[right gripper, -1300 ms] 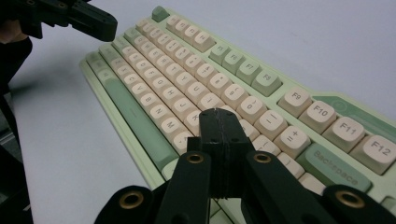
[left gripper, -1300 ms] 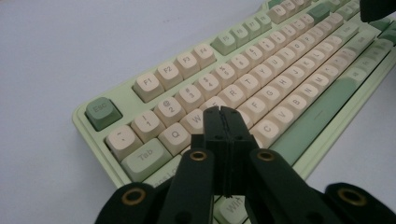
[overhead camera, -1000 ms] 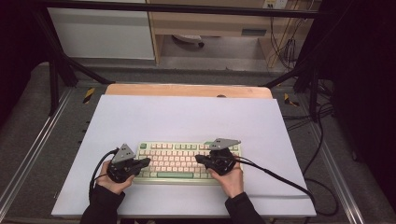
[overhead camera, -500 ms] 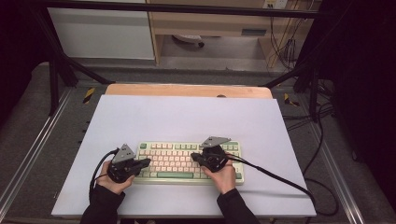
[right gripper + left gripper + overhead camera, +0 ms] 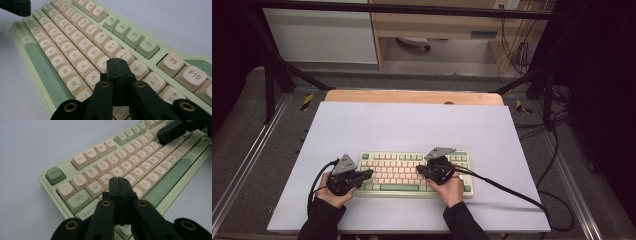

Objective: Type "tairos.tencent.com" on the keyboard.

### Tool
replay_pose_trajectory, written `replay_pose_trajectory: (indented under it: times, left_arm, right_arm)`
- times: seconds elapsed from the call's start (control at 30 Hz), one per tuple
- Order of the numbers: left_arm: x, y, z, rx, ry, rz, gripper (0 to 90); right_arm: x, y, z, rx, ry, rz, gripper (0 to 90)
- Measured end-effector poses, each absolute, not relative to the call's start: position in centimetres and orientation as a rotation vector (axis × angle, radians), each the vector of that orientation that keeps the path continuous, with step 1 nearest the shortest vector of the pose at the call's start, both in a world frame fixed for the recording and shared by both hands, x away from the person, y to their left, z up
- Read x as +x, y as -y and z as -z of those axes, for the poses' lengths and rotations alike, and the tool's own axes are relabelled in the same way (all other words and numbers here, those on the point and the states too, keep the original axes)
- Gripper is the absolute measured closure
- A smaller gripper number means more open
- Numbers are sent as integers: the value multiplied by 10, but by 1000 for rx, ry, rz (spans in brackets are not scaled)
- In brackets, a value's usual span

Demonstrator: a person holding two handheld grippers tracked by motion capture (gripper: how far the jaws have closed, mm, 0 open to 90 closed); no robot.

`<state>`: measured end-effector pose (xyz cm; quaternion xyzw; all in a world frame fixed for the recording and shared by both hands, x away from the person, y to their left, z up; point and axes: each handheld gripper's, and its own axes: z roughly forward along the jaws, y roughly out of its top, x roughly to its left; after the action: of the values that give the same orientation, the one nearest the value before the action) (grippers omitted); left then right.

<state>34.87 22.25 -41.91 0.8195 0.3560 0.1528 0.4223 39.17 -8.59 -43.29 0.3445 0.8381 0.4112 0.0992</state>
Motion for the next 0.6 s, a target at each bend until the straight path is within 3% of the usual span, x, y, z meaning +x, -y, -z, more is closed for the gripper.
replay_pose_trajectory:
  times: [0.6]
  left_arm:
    - [348,-222,417,2050,-887,-386,900]
  right_arm:
    - [378,98,406,959,-2460,-1298,900]
